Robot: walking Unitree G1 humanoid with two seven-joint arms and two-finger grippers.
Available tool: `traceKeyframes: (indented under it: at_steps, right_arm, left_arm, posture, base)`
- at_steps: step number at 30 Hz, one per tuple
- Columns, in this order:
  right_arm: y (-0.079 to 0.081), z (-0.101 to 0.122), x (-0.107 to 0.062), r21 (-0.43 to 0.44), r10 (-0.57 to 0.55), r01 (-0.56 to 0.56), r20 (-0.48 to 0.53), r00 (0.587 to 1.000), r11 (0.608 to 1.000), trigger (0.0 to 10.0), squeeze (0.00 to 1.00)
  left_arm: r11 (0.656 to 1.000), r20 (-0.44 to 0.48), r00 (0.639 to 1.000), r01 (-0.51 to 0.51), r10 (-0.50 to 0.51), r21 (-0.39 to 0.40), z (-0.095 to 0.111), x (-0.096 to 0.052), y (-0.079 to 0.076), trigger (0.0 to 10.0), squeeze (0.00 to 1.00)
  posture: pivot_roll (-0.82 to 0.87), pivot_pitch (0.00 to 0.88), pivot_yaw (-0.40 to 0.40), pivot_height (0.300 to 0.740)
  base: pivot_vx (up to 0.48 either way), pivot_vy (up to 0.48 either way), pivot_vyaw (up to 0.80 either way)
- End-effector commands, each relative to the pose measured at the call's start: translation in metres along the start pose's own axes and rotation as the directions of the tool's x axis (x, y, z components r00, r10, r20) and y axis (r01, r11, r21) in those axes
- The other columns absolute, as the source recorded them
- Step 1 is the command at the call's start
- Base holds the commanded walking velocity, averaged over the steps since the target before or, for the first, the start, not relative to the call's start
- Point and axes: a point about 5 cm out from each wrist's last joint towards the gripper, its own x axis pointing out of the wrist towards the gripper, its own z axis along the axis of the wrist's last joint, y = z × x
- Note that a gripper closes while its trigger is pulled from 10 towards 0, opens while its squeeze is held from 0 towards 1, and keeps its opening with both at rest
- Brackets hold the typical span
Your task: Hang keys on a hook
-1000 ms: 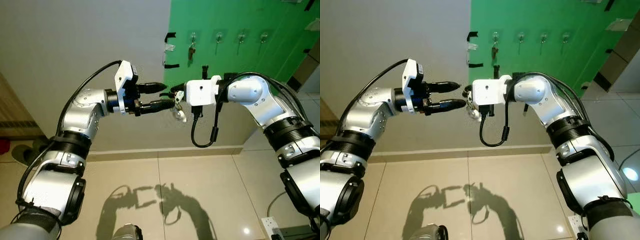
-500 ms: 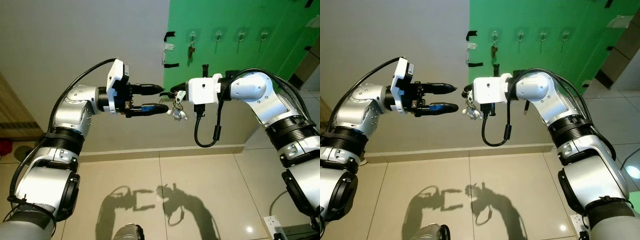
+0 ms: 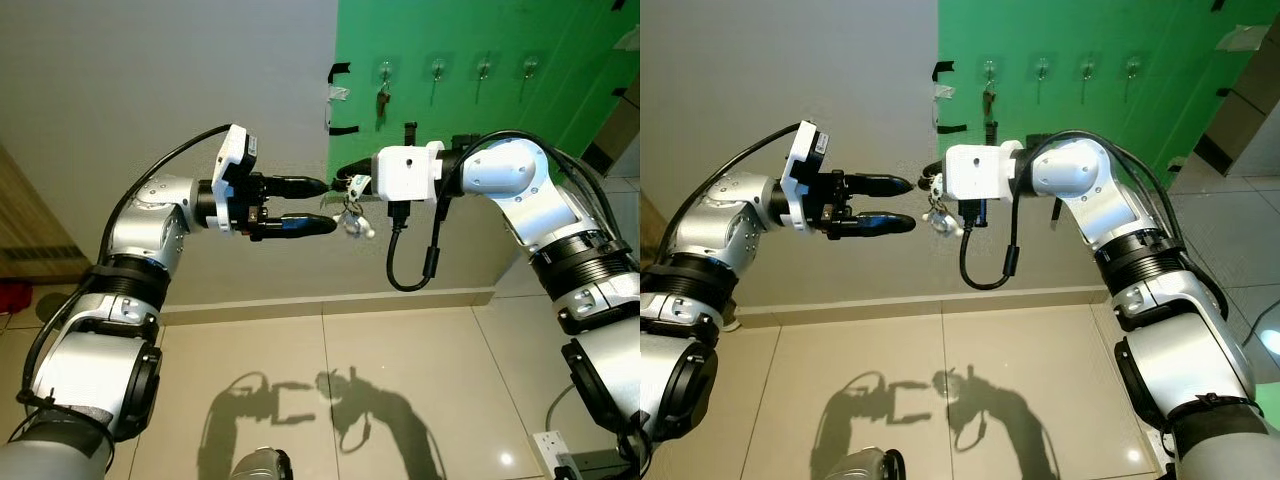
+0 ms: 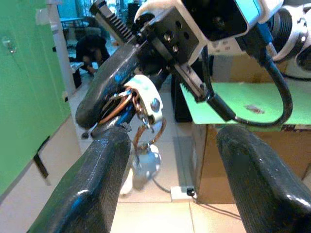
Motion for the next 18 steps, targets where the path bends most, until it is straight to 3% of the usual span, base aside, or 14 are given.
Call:
traceKeyframes:
  at_steps: [1, 7, 18]
  right_arm:
    - [-0.003, 0.0044, -0.0026, 0.0, -0.018, 0.018, 0.026, 1.0, 1.0, 0.0, 0.0]
    - [-0.002, 0.0087, -0.001, 0.022, -0.024, 0.023, 0.052, 0.998, 0.999, 0.0, 0.0]
    - [-0.0023, 0.0132, -0.0018, 0.038, -0.026, 0.023, 0.076, 0.997, 0.999, 0.0, 0.0]
  left_arm:
    - [1.0, 0.02, 1.0, 0.0, 0.0, 0.005, 0.0081, -0.0003, 0.003, 10.0, 0.0]
    - [0.997, 0.087, 0.996, -0.008, 0.015, -0.075, 0.0092, 0.0035, 0.0062, 10.0, 0.0]
    - [0.992, 0.111, 0.994, 0.005, 0.009, -0.126, 0.0049, 0.008, 0.0051, 10.0, 0.0]
  posture:
    - [-0.02, 0.0, 0.092, 0.74]
    - [-0.02, 0.0, 0.097, 0.74]
    - [-0.03, 0.0, 0.093, 0.74]
  base:
    - [0.0, 0.0, 0.0]
    - [0.0, 0.0, 0.0]
    - [0.0, 0.0, 0.0]
